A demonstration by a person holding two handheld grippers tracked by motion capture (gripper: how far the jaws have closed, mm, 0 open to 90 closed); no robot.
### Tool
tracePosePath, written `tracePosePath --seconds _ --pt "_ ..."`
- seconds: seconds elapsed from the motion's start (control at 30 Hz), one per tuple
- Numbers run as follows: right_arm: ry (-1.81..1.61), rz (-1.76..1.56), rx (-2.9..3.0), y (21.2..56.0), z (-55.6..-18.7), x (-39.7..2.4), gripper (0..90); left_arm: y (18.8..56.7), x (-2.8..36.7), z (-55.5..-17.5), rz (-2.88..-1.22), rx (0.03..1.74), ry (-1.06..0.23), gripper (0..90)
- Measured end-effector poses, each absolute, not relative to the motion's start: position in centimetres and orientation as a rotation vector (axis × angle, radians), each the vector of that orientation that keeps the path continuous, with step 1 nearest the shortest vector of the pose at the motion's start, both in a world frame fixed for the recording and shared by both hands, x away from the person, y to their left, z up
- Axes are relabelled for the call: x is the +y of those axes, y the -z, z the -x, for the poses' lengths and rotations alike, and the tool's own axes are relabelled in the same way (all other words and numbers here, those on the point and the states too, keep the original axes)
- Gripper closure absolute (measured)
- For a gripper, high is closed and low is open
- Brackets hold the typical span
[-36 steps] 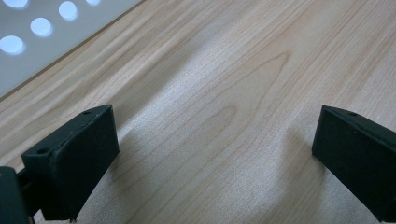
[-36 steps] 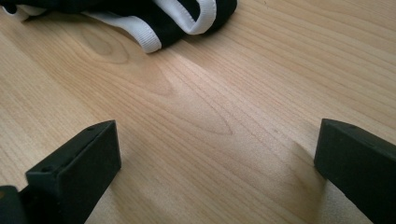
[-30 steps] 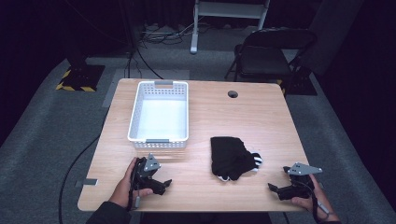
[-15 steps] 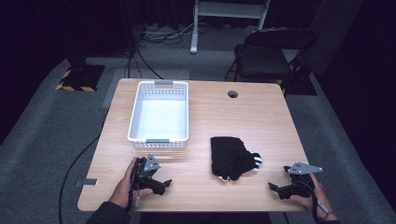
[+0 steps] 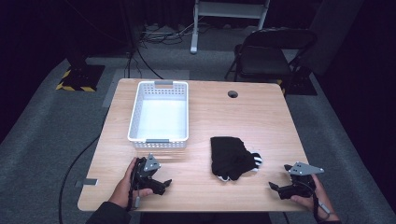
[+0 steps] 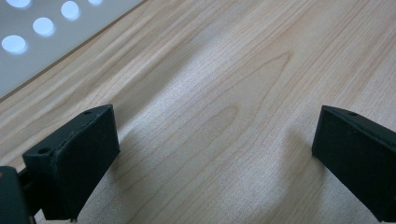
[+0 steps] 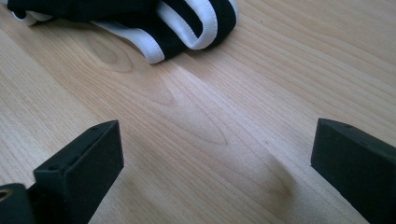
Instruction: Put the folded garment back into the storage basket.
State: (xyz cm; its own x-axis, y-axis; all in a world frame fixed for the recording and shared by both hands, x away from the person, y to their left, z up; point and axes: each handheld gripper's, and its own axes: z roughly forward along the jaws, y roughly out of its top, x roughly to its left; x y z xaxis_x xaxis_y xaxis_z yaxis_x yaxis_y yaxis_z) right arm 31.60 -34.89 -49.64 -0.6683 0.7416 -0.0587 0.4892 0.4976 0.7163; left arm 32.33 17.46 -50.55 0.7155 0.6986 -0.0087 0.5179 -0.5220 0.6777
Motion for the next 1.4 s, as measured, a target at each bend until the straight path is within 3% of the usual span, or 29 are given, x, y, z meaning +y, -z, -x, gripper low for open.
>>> tracePosePath --seconds 1.4 --pt "-1.02 -0.894 2.39 47.1 -32.2 -32.0 3.2 50.6 17.5 -32.3 -2.245 0.919 -0.347 0.5"
